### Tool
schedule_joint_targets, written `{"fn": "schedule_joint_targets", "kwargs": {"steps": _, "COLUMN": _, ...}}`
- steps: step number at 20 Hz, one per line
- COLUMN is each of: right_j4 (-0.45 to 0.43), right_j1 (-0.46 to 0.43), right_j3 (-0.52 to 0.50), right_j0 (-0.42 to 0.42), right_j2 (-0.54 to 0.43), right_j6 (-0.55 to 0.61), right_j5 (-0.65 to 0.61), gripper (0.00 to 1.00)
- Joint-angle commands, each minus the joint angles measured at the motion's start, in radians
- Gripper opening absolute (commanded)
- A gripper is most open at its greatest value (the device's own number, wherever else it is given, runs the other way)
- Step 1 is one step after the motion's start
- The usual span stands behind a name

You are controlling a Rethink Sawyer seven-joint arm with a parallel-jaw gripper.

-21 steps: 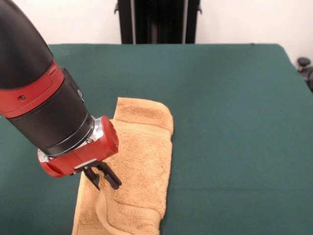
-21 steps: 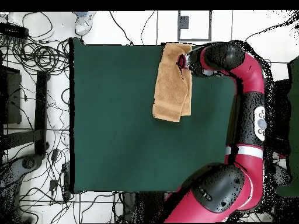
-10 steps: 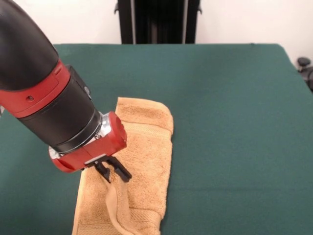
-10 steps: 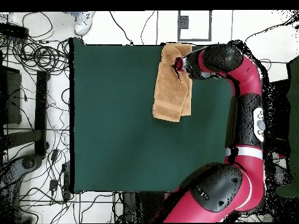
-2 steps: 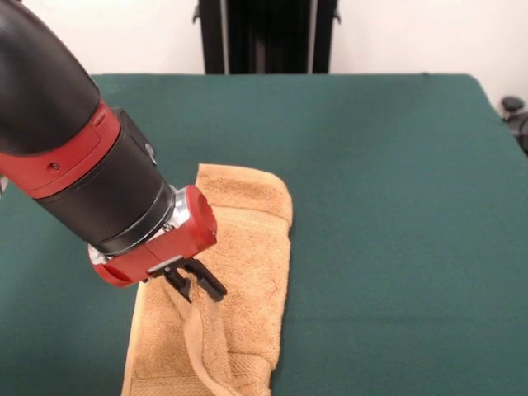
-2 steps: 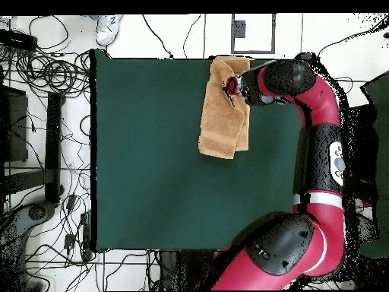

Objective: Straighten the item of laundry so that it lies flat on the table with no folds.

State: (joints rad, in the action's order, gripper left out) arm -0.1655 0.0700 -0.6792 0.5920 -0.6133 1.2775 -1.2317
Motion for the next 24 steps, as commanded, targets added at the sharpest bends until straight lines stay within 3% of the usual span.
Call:
{"fn": "schedule_joint_targets", "kwargs": {"steps": 1, "right_j4": 0.070, "right_j1": -0.001, "right_j3": -0.183, "right_j0": -0.071, "right_j2": 0.053, "right_j6": 0.353, "right_j5": 0.065, "gripper": 0.00}}
{"fn": "schedule_joint_targets", "kwargs": {"steps": 19, "right_j4": 0.184, "right_j1": 0.035, "right_j3": -0.282, "right_j0": -0.085, "right_j2": 0.117, "right_j6": 0.444, "right_j5": 0.195, "gripper": 0.00}}
{"fn": "schedule_joint_targets", "kwargs": {"steps": 24, "right_j4": 0.210, "right_j1": 0.068, "right_j3": -0.350, "right_j0": -0.092, "right_j2": 0.137, "right_j6": 0.498, "right_j5": 0.292, "gripper": 0.00}}
